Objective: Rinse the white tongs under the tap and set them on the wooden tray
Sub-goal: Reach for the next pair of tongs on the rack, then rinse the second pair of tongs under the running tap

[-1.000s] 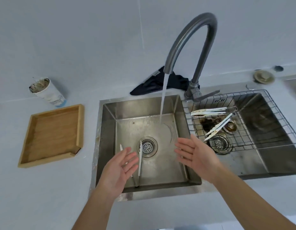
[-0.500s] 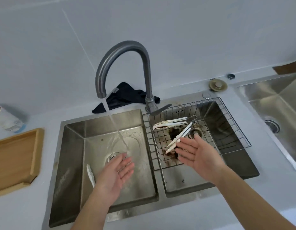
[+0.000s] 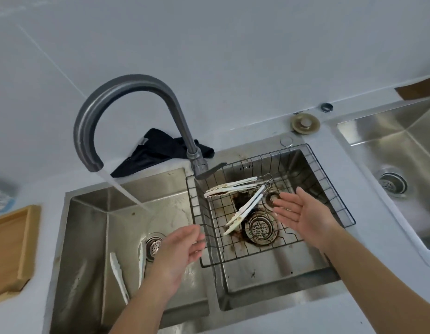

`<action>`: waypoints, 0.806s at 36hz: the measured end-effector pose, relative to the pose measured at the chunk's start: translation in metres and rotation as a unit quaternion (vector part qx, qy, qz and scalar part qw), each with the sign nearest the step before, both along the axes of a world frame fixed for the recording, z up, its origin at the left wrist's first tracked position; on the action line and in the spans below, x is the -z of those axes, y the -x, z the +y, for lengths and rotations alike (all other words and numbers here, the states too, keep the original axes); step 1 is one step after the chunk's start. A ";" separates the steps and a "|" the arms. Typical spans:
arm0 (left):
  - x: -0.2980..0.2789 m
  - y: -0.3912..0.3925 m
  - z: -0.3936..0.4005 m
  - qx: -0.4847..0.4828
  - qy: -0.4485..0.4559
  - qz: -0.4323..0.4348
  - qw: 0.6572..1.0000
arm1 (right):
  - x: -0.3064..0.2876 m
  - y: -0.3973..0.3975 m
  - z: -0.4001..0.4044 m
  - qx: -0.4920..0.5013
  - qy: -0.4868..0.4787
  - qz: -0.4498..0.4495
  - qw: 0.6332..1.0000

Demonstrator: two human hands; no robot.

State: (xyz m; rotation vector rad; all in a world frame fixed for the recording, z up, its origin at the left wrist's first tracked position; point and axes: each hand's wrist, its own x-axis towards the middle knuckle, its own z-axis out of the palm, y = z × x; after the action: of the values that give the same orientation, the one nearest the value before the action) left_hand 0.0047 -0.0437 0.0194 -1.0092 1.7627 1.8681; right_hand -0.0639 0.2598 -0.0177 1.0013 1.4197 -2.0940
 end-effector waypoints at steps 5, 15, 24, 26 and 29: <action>0.008 0.017 0.015 0.063 0.050 0.001 0.997 | 0.016 0.019 0.007 -0.006 0.009 -0.014 1.000; 0.028 0.065 0.052 0.256 0.218 0.037 0.941 | 0.033 0.062 0.002 -0.054 -0.039 -0.019 0.998; 0.068 0.109 0.086 0.364 0.299 0.063 0.880 | 0.062 0.098 0.002 -0.080 -0.148 -0.002 0.986; 0.075 0.113 0.089 0.385 0.316 0.066 0.865 | 0.067 0.105 0.001 -0.086 -0.165 0.007 0.982; 0.083 0.119 0.091 0.416 0.337 0.057 0.843 | 0.074 0.114 0.002 -0.101 -0.193 0.015 0.976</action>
State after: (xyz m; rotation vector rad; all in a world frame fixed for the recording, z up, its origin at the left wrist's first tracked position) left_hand -0.1143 0.0475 -0.0636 -0.1802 2.4469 0.7789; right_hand -0.1775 0.2620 -0.0918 0.9174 1.9051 -1.7303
